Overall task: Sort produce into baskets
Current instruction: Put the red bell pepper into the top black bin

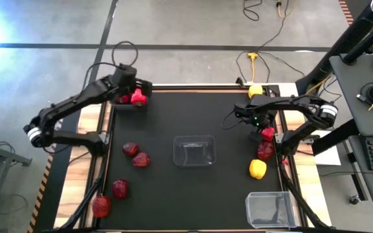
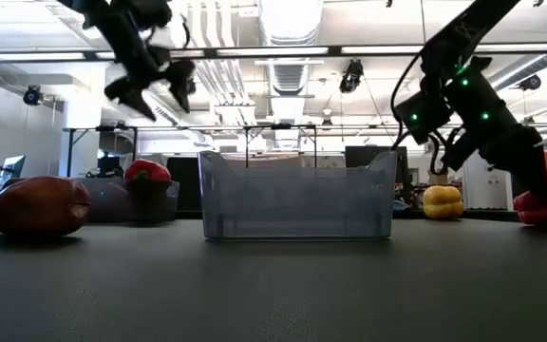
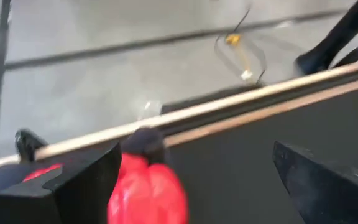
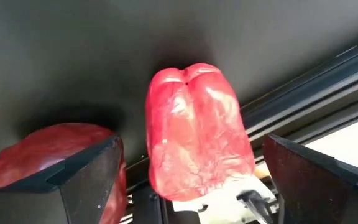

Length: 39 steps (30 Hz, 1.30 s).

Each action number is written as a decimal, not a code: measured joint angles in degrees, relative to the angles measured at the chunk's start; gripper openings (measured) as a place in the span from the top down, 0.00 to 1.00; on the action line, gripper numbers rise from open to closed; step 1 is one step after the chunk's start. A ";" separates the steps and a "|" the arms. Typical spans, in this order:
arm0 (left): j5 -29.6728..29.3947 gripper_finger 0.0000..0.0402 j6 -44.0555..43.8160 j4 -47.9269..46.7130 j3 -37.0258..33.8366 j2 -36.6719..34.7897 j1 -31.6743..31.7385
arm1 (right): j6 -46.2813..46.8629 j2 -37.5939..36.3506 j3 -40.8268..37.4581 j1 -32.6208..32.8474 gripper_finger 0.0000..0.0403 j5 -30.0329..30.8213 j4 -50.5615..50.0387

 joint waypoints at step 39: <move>11.04 0.00 22.50 -0.84 1.10 -17.05 -10.40 | 11.29 11.30 17.61 -2.63 0.29 -0.96 -3.47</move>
